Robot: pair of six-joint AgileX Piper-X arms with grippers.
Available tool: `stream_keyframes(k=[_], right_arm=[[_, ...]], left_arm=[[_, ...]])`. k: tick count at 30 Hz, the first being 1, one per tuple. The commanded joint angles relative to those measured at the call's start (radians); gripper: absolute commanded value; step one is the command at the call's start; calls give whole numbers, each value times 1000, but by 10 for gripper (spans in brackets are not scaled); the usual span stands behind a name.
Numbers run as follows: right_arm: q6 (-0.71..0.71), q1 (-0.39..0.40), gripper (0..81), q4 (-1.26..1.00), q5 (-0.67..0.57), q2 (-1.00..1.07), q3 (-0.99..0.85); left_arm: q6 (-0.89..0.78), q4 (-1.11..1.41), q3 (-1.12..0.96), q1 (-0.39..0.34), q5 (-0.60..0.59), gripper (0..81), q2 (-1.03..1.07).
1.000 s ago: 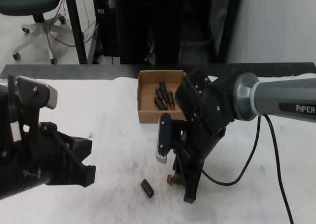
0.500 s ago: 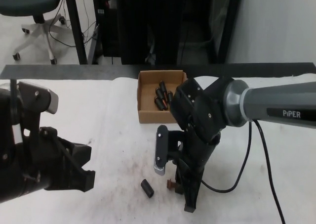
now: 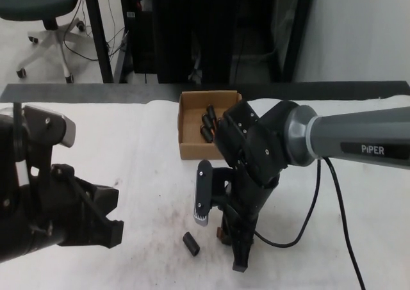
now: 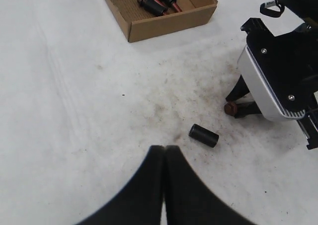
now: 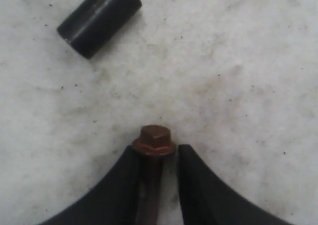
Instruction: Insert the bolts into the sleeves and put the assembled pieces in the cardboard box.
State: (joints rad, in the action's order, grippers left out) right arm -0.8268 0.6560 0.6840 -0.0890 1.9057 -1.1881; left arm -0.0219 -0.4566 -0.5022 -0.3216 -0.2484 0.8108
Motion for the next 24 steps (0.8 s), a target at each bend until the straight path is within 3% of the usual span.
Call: stream_keyframes(k=[1, 2, 3, 7, 10, 14, 17, 21, 24], right_arm=[[12, 9, 134, -8, -20, 19, -6], [38, 9, 42, -6, -12, 19, -6], [81, 9, 4, -6, -2, 19, -6], [201, 9, 8, -6, 112, -5, -8], [302, -3, 8, -6, 171, -71, -8], [527, -64, 8, -8, 155, -186, -8], [676, -132, 8, -8, 116, -290, -4], [717, -225, 8, -8, 79, -397, -2], [717, -282, 8, 1, 54, -458, -2]], left_arm=[[0, 5, -2, 2, 8, 3, -2], [0, 5, -2, 2, 8, 3, -2], [0, 5, -2, 2, 8, 3, -2], [-6, 5, -2, 2, -19, 3, -2], [-65, 5, -2, 2, -112, 3, -2], [-171, -4, -2, 1, -260, 3, -2], [-261, -11, -2, 1, -289, 3, -2], [-407, -8, -2, -22, -312, 3, 19], [-398, 36, -9, -69, -307, 3, 73]])
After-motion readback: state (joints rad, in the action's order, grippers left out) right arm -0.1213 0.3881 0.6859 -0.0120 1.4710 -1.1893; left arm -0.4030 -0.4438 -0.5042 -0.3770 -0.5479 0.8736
